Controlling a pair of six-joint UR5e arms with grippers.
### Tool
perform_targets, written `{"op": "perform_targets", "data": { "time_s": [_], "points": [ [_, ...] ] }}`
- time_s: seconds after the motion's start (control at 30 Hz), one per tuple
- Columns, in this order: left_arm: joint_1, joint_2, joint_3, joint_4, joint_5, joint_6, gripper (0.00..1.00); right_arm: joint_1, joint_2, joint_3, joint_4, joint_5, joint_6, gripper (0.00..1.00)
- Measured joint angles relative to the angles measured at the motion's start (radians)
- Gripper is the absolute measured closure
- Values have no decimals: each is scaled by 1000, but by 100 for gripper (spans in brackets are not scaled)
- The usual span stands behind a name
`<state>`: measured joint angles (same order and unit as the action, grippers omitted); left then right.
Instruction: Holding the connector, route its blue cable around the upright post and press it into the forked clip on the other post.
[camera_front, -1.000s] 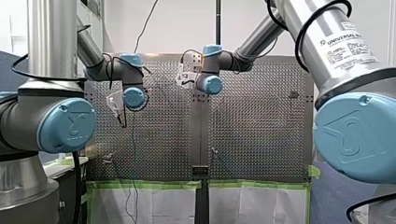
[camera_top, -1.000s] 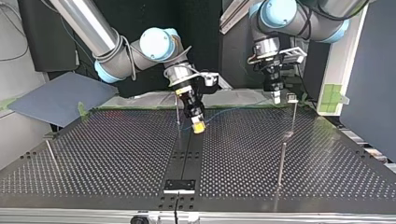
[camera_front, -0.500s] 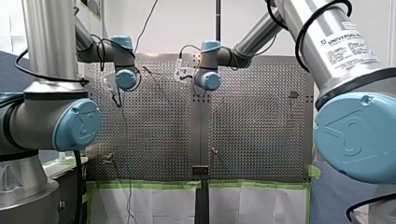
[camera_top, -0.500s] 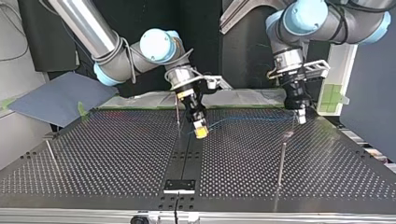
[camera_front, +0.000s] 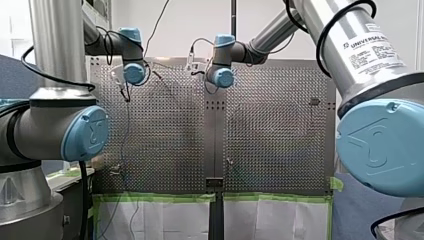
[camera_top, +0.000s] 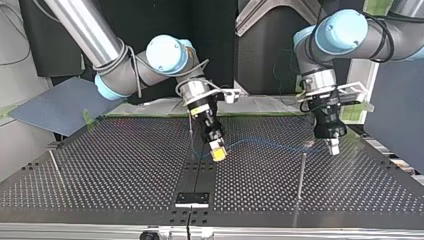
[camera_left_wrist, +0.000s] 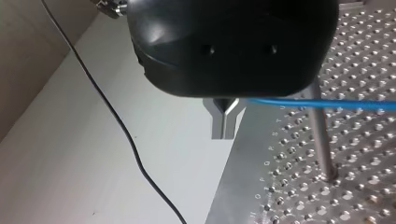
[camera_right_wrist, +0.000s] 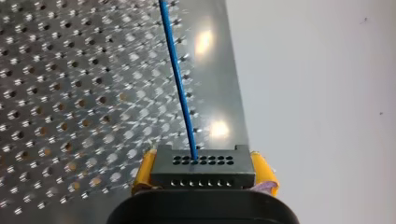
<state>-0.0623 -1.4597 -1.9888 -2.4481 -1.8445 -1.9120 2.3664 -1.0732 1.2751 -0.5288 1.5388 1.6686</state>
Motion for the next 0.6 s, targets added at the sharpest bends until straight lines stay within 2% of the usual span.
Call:
{"op": "perform_targets", "data": {
  "time_s": [0.2,0.6],
  "points": [
    [10,-26,54,-36,29,-39,100,-6,15,-39,14,-9,3,100],
    [48,-60,159,-68,80,-116,100,-18,60,-132,61,-14,14,100]
  ]
}}
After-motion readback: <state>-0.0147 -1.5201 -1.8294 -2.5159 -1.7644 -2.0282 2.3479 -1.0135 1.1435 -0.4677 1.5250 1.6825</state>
